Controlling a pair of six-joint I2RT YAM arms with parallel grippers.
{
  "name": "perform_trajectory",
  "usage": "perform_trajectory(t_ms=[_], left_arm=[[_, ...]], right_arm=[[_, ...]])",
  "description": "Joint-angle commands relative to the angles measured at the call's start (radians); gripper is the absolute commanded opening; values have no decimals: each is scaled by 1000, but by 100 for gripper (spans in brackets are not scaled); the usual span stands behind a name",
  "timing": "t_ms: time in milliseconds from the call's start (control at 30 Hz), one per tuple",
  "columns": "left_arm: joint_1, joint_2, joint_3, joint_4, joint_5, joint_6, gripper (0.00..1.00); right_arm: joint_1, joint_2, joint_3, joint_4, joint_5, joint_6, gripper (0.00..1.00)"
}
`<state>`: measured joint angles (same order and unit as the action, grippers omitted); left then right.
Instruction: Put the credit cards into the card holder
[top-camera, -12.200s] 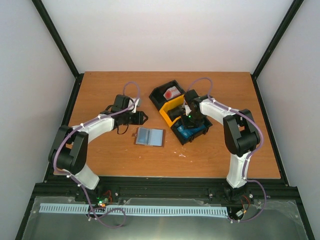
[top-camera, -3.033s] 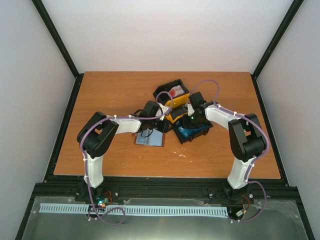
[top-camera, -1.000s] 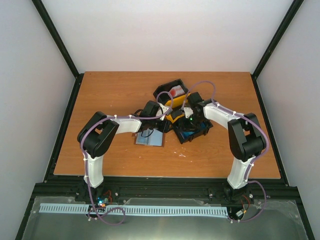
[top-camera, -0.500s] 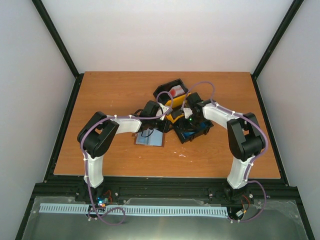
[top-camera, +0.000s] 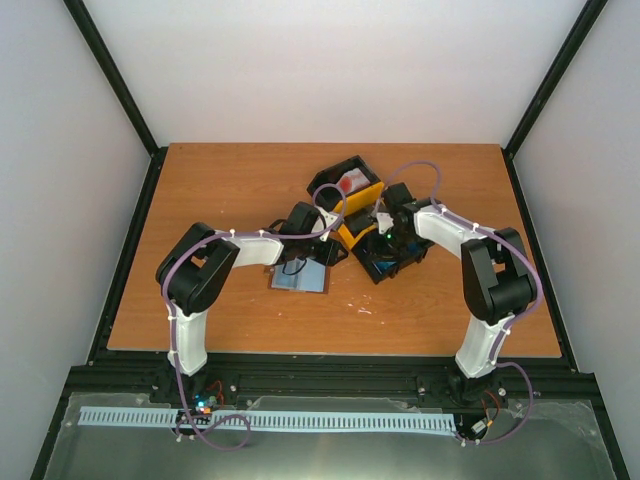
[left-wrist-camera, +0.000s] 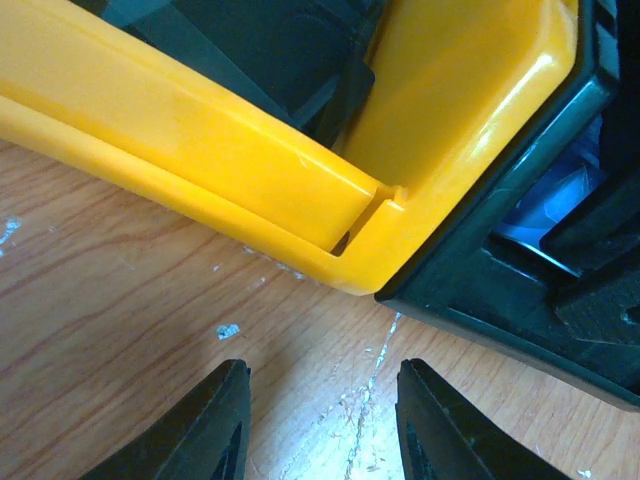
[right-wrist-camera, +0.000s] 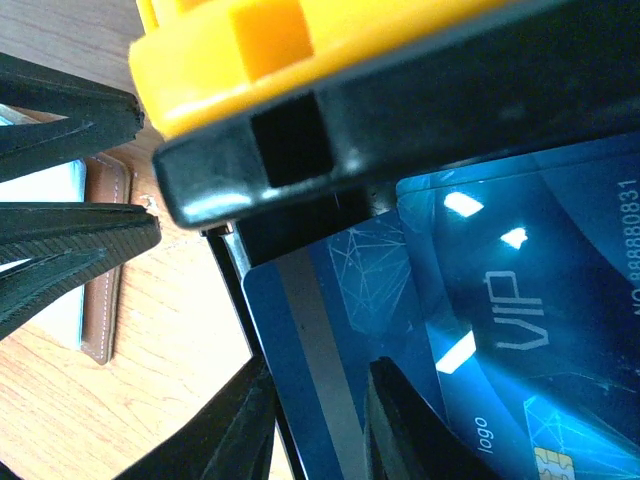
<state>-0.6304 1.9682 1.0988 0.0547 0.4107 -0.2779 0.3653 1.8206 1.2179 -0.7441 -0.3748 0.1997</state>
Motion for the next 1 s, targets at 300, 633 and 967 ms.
perform_trajectory(t_ms=[300,633,967], left_arm=[[-6,15,24,6,-8,3,41],[-6,15,21,5,-9,6,41],[-6,17,25,4,-10,8,41]], right_arm=[[-77,-41,-32,25,-48,36,24],[-100,-30,-28,21,-8,44,22],[-99,-43,-21,3,86,5,12]])
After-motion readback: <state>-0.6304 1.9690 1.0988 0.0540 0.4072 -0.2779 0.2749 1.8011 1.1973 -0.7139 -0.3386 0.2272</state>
